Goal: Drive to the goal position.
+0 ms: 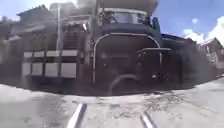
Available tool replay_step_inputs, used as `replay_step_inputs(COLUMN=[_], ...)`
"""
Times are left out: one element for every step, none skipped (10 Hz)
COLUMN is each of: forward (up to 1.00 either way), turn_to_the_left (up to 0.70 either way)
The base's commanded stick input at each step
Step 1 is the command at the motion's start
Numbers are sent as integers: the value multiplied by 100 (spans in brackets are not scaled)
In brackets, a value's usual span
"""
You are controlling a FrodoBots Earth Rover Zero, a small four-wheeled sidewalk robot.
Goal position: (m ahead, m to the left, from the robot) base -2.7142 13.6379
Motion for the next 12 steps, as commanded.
replay_step_inputs(forward=[70, 70, 70, 70, 70, 70, 70, 70, 70, 70, 70, 70], turn_to_the_left=[35, 35, 35, 35, 35, 35, 35, 35, 35, 35, 35, 35])
